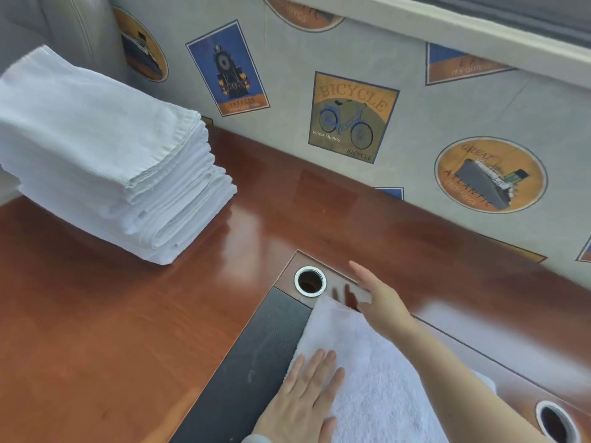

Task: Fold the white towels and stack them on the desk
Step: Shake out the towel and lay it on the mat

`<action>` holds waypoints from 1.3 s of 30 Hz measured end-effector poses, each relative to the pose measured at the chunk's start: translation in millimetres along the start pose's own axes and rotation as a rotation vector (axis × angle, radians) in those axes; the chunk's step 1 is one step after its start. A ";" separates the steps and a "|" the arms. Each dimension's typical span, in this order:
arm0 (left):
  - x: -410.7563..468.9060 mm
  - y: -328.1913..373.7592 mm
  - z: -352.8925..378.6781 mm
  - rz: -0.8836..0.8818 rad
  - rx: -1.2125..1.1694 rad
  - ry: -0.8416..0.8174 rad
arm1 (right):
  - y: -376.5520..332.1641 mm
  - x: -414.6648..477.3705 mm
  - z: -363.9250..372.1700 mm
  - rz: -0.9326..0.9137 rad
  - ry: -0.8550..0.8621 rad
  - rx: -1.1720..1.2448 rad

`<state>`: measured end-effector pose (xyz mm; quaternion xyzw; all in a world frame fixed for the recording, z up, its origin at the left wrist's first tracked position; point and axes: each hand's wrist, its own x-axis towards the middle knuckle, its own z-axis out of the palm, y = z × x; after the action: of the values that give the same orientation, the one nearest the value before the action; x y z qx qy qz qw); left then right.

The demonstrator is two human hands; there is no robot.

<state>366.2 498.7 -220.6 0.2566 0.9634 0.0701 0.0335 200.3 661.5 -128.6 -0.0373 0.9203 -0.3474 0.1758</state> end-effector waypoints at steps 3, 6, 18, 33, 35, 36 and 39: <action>0.3 -1.4 3.3 -0.029 -0.015 -0.043 | 24.5 -20.8 -3.3 0.166 0.304 0.038; 8.5 -4.4 -2.6 -0.006 -0.036 -0.117 | 68.2 -57.9 -2.6 0.217 0.441 -0.117; 136.7 -56.4 -70.1 -0.441 -0.402 -0.048 | 170.8 -119.0 -33.6 0.533 0.483 -0.117; 167.3 -98.8 -86.4 -0.247 -0.343 -0.304 | 177.6 -116.5 -79.9 0.590 0.404 0.319; 165.6 -102.6 -84.4 -0.270 -0.403 -0.275 | 181.3 -117.5 -77.8 0.592 0.440 0.331; 164.2 -103.7 -83.9 -0.273 -0.453 -0.261 | 183.5 -117.5 -76.7 0.601 0.455 0.349; 160.7 -106.1 -85.7 -0.224 -0.574 -0.310 | 190.0 -118.1 -73.3 0.599 0.487 0.387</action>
<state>166.5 477.8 -156.7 0.1369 0.9100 0.2944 0.2580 295.3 873.5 -166.4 0.3482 0.8230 -0.4461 0.0501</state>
